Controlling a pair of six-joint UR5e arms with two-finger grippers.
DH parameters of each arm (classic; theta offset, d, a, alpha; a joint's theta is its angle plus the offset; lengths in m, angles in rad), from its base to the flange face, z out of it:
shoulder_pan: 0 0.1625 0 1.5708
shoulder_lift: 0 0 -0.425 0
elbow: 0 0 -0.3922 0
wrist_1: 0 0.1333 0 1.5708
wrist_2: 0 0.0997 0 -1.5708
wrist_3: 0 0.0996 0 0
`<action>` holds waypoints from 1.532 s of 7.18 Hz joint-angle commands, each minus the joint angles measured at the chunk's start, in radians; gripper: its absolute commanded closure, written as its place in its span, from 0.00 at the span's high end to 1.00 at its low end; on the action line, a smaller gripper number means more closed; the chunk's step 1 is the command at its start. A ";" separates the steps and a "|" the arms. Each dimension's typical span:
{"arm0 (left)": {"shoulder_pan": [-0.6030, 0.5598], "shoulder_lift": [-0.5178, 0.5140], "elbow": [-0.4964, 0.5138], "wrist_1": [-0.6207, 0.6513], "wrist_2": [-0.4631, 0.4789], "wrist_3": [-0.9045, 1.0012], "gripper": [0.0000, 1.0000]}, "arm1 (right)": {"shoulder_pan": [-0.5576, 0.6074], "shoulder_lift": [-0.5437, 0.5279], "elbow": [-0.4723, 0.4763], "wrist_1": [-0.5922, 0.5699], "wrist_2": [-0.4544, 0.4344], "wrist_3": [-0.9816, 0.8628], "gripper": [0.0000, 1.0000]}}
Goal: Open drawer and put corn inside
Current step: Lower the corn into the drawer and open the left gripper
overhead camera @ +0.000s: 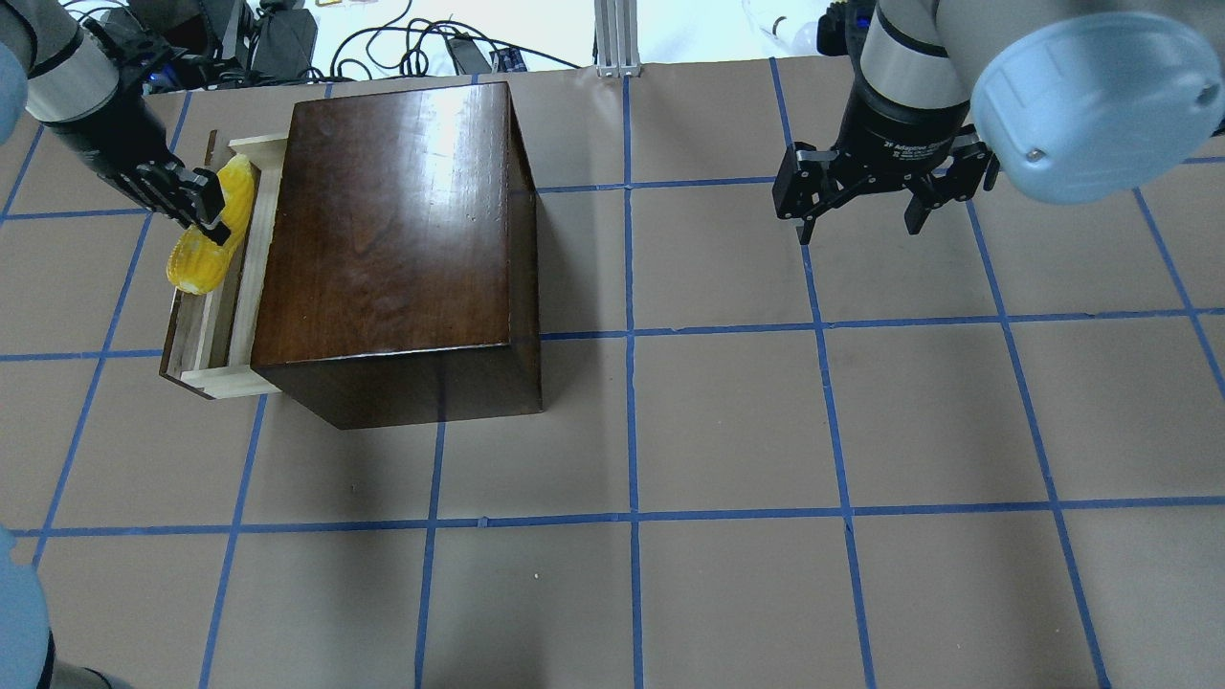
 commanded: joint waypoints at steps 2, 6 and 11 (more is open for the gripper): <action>0.001 -0.004 -0.009 0.002 0.006 -0.023 0.16 | 0.000 0.000 0.000 0.000 0.000 0.000 1.00; -0.001 0.001 -0.008 0.002 0.007 -0.023 0.63 | 0.000 0.000 0.000 0.000 0.000 0.000 1.00; 0.001 0.036 0.017 -0.011 0.010 -0.022 0.88 | 0.000 0.000 0.000 0.000 0.000 0.000 1.00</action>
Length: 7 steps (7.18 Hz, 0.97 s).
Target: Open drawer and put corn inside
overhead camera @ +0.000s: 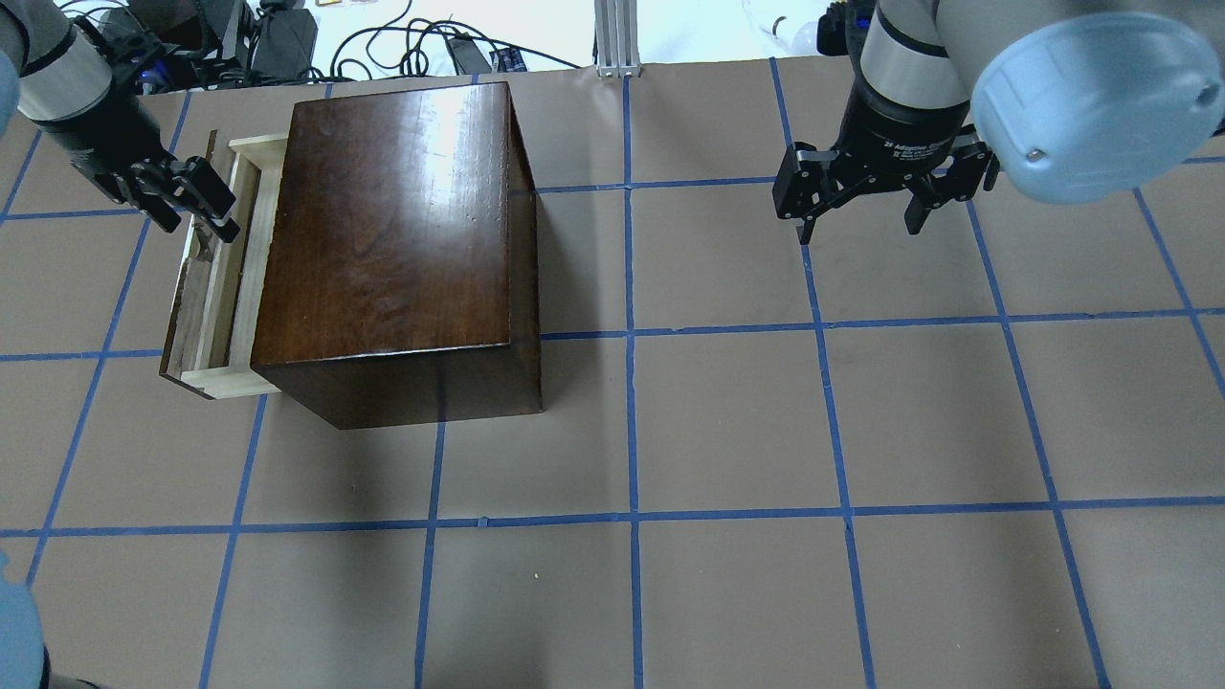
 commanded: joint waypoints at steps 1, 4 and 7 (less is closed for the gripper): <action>0.002 0.019 0.032 -0.022 0.002 0.001 0.92 | 0.000 0.000 0.000 0.000 0.000 0.000 1.00; 0.000 0.050 0.114 -0.135 0.003 -0.006 0.99 | 0.000 0.000 0.000 0.000 0.000 0.000 1.00; -0.085 0.100 0.149 -0.194 0.000 -0.189 1.00 | 0.000 0.000 0.000 0.000 0.000 0.000 1.00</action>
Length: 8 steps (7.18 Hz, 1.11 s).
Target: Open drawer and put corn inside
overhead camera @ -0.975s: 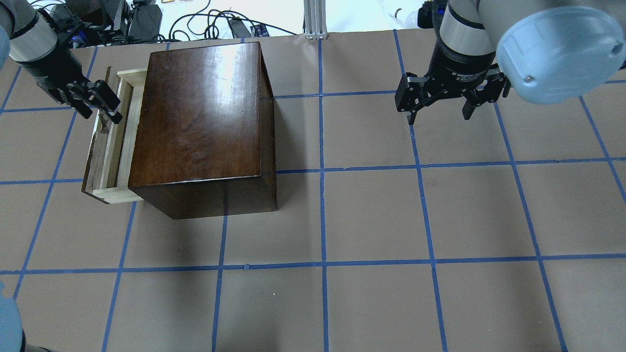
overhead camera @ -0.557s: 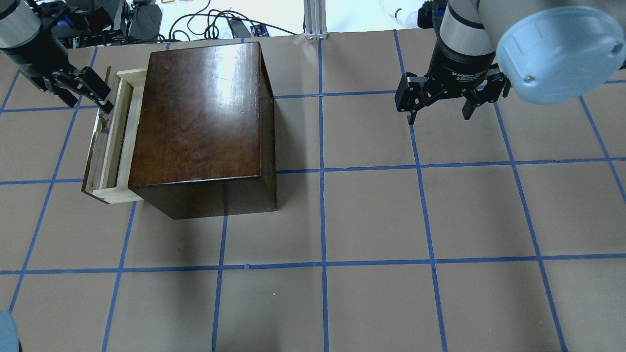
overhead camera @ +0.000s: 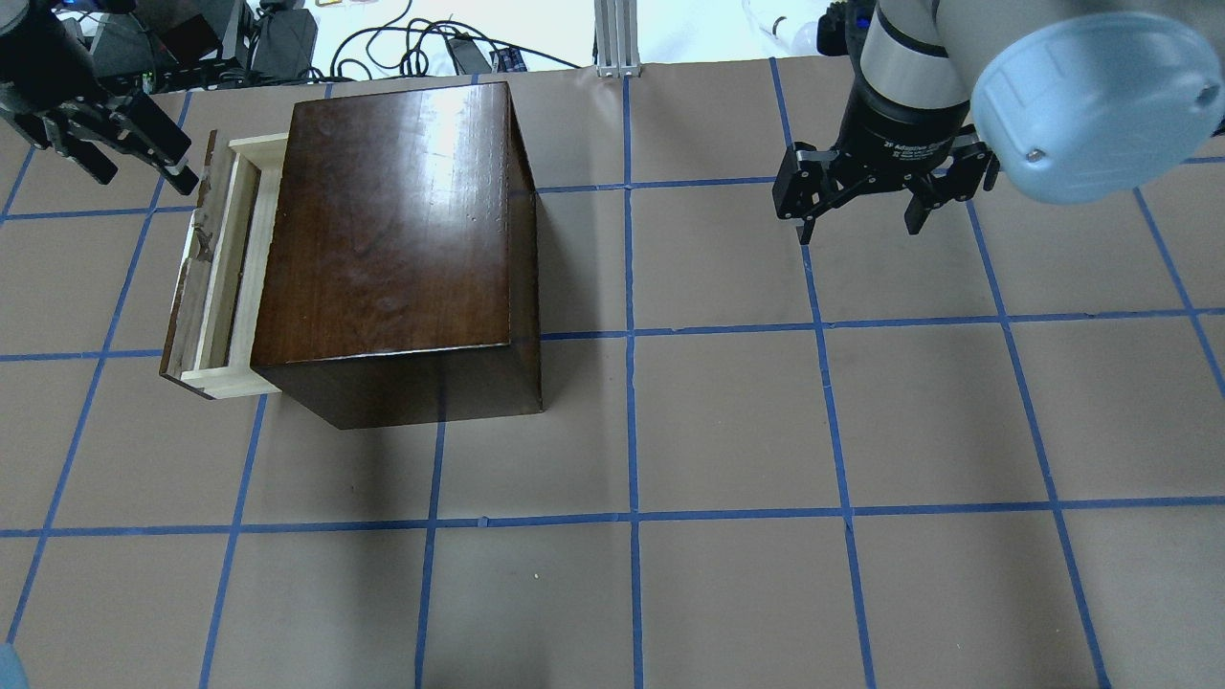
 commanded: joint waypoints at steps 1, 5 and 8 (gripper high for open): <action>-0.100 0.032 0.000 -0.015 -0.006 -0.203 1.00 | 0.000 0.000 0.000 0.000 0.000 0.000 1.00; -0.333 0.093 -0.058 -0.004 0.000 -0.486 1.00 | 0.000 0.000 0.000 0.000 0.000 0.000 1.00; -0.343 0.152 -0.089 -0.004 -0.009 -0.506 1.00 | 0.000 0.000 0.000 0.000 0.000 0.000 1.00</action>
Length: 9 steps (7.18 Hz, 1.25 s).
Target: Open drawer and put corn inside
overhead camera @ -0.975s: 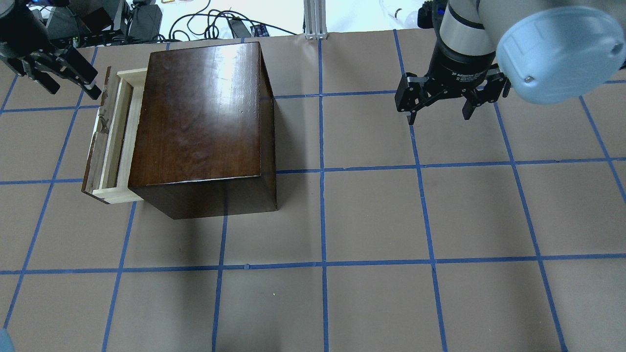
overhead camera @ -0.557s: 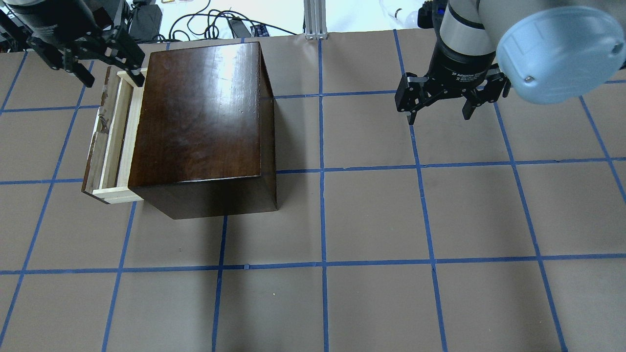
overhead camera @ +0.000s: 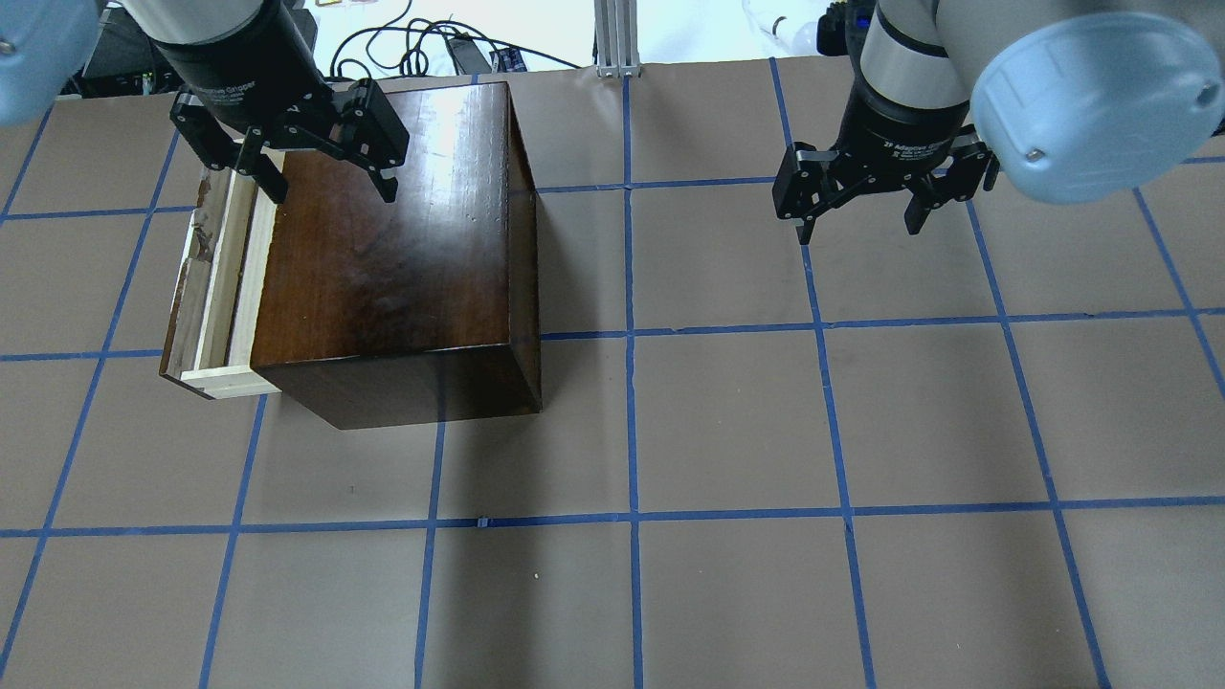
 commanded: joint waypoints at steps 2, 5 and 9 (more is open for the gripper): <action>0.015 0.018 -0.008 0.007 -0.010 -0.009 1.00 | 0.000 0.000 0.000 0.000 0.000 0.000 1.00; 0.014 0.017 -0.017 0.027 -0.001 -0.012 1.00 | 0.000 0.000 0.000 0.000 0.000 0.000 1.00; 0.014 0.017 -0.018 0.028 0.000 -0.012 1.00 | 0.000 0.000 0.000 0.000 0.000 0.000 1.00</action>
